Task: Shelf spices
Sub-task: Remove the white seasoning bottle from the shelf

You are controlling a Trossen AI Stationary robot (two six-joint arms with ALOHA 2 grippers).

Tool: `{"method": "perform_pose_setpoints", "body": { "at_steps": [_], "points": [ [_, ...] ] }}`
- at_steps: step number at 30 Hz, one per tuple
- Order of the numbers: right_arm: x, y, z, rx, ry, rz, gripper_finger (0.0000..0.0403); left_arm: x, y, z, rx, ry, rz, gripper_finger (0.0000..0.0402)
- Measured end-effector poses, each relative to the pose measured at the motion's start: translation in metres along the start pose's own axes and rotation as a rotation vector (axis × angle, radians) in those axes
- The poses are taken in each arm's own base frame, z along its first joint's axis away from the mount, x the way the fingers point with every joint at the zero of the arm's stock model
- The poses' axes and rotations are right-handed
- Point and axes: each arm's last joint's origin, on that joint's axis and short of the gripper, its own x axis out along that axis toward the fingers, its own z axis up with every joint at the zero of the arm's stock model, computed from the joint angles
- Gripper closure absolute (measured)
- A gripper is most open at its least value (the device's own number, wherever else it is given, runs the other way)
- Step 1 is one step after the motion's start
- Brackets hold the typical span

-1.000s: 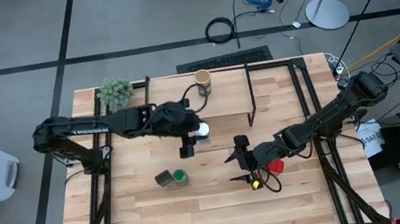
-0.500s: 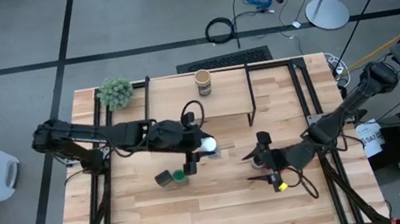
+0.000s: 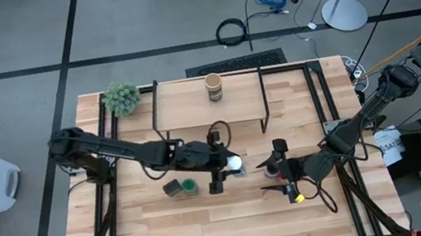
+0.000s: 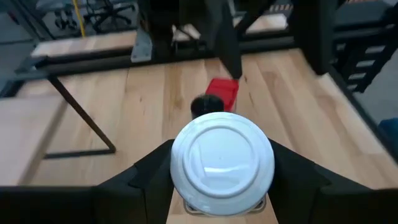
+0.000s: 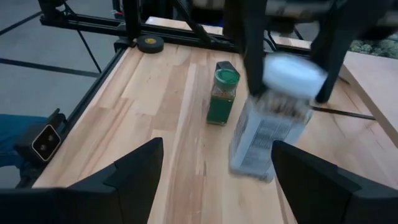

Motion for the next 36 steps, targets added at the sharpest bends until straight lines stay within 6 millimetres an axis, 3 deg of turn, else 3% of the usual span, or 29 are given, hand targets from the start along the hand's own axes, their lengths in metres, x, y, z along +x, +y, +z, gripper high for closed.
{"method": "perform_pose_setpoints", "body": {
  "at_steps": [9, 19, 24, 36],
  "points": [
    [0.000, -0.001, -0.008, -0.004, 0.071, -0.013, 0.0115, 0.038, -0.001, -0.023, 0.000, 0.040, 0.007, 0.0189],
    [-0.001, -0.003, -0.013, 0.028, 0.123, -0.026, 0.0115, 0.067, 0.002, -0.044, -0.004, 0.078, 0.020, 0.0189],
    [-0.001, -0.003, -0.013, 0.030, 0.123, -0.027, 0.0115, 0.067, 0.001, -0.046, -0.004, 0.091, -0.003, 0.0189],
    [-0.001, -0.003, -0.015, 0.022, 0.137, -0.030, 0.0115, 0.063, -0.025, -0.053, -0.017, 0.178, -0.058, 0.0189]
  ]
}}
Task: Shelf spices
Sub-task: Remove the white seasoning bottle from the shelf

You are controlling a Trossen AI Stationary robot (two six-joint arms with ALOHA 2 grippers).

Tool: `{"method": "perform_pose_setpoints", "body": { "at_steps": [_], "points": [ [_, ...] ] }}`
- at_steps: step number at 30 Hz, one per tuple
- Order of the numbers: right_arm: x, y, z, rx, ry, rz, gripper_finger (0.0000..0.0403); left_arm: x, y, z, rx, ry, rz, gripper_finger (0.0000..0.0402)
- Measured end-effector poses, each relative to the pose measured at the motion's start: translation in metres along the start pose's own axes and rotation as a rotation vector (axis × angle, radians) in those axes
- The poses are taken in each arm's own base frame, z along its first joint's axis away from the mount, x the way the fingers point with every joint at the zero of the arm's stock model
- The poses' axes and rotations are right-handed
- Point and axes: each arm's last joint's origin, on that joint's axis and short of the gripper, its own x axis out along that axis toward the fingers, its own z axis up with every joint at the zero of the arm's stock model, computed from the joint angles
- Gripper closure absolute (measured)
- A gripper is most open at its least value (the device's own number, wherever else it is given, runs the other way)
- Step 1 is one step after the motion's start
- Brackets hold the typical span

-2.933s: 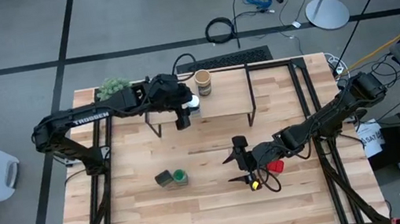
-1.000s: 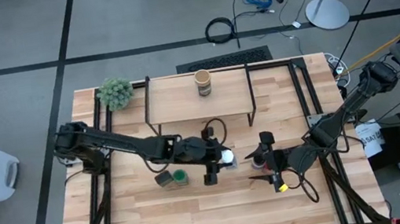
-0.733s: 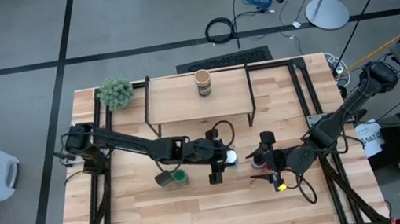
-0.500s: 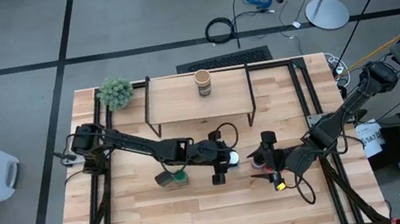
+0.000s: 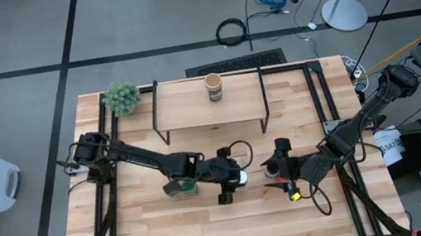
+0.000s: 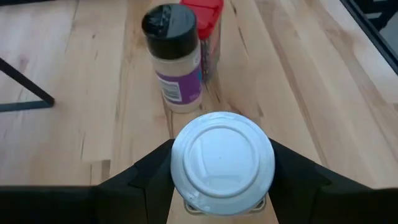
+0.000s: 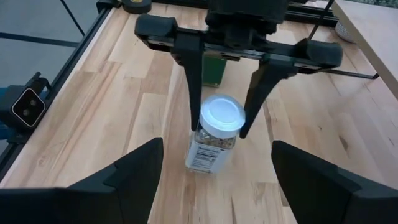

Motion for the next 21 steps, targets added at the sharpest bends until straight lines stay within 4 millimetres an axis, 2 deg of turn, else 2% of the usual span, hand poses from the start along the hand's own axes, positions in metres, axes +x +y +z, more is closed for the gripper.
{"method": "perform_pose_setpoints", "body": {
  "at_steps": [8, 17, 21],
  "points": [
    [0.000, 0.000, 0.000, 0.000, 0.000, 0.000, 0.0115, -0.002, -0.019, -0.004, -0.017, 0.037, -0.029, 0.0189],
    [0.001, 0.000, 0.000, 0.010, 0.002, 0.002, 0.0115, -0.005, -0.034, -0.010, -0.052, 0.083, 0.024, 0.0189],
    [0.001, 0.000, 0.000, 0.006, 0.001, -0.004, 0.0115, -0.008, -0.049, -0.014, -0.058, 0.104, 0.001, 0.0189]
  ]
}}
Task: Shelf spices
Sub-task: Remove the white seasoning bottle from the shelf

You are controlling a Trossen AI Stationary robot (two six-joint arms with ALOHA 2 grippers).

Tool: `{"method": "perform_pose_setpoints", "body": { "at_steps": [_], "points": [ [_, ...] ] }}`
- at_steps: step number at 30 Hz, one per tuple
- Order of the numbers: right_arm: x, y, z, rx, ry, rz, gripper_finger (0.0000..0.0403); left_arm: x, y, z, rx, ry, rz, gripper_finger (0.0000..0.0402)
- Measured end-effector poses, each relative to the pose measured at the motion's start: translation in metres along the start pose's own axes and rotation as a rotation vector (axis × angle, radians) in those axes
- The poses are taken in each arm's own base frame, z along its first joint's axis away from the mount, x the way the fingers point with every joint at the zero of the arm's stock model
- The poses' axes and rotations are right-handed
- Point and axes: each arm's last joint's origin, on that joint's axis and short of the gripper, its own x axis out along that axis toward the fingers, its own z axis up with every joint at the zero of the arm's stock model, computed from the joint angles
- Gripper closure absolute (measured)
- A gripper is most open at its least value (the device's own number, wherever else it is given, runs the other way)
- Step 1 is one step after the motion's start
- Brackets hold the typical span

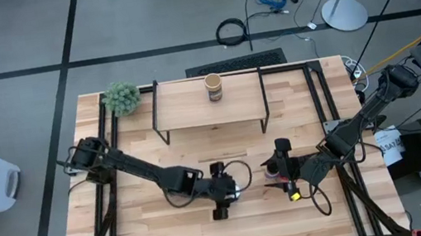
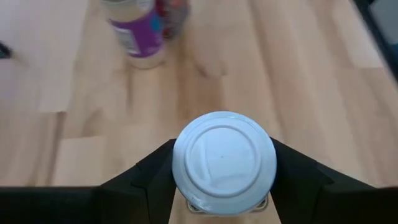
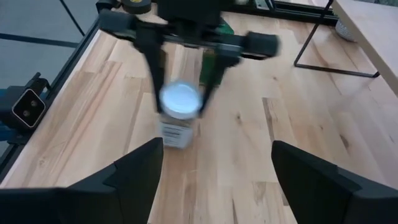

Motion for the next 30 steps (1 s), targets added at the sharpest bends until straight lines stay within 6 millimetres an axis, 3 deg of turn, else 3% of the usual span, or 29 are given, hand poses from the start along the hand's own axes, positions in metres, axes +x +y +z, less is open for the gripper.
{"method": "perform_pose_setpoints", "body": {
  "at_steps": [14, 24, 30],
  "points": [
    [0.001, -0.001, 0.000, -0.012, -0.008, -0.041, 0.0115, -0.012, -0.034, -0.015, -0.025, 0.069, 0.069, 0.0189],
    [0.001, -0.001, 0.000, -0.012, -0.008, -0.042, 0.0115, -0.071, -0.063, -0.023, -0.131, 0.115, 0.121, 0.0189],
    [0.002, 0.000, -0.001, -0.005, -0.007, -0.045, 0.0115, -0.096, -0.081, -0.041, -0.194, 0.180, 0.172, 0.0189]
  ]
}}
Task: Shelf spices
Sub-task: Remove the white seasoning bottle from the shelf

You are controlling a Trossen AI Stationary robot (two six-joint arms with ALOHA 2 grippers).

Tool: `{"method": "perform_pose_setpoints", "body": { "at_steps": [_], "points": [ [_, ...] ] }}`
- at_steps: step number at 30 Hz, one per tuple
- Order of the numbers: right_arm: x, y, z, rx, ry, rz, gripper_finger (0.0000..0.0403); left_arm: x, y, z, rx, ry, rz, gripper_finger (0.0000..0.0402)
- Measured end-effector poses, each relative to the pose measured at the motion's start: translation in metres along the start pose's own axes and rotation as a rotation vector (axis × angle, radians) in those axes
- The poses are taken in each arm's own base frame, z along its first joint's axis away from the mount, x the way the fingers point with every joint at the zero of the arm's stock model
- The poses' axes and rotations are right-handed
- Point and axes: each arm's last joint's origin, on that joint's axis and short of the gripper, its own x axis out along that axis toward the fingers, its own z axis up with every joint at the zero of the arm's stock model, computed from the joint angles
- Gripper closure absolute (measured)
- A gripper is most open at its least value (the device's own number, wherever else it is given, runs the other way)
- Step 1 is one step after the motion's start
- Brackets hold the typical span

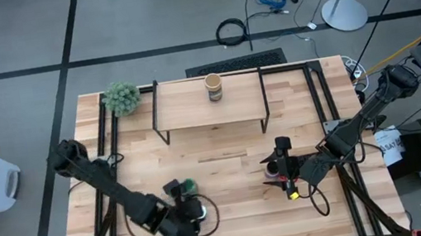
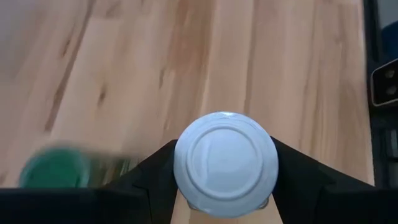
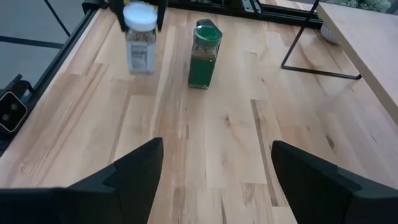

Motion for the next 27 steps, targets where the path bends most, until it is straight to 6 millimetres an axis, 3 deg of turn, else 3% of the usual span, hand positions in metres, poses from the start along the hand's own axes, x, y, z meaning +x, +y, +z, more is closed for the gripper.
{"method": "perform_pose_setpoints", "body": {
  "at_steps": [5, 10, 18, 27],
  "points": [
    [0.012, 0.005, 0.002, 0.010, -0.032, -0.002, 0.0115, -0.014, -0.003, -0.034, -0.109, 0.127, 0.141, 0.0189],
    [0.031, 0.007, 0.003, -0.039, -0.054, -0.024, 0.0115, -0.029, -0.006, -0.056, -0.185, 0.139, 0.240, 0.0189],
    [0.053, 0.001, 0.004, -0.048, -0.074, -0.045, 0.0115, -0.034, -0.001, -0.063, -0.180, 0.050, 0.346, 0.0189],
    [0.057, 0.001, 0.008, -0.029, -0.100, 0.033, 0.0115, -0.035, -0.003, -0.078, -0.163, 0.059, 0.352, 0.0189]
  ]
}}
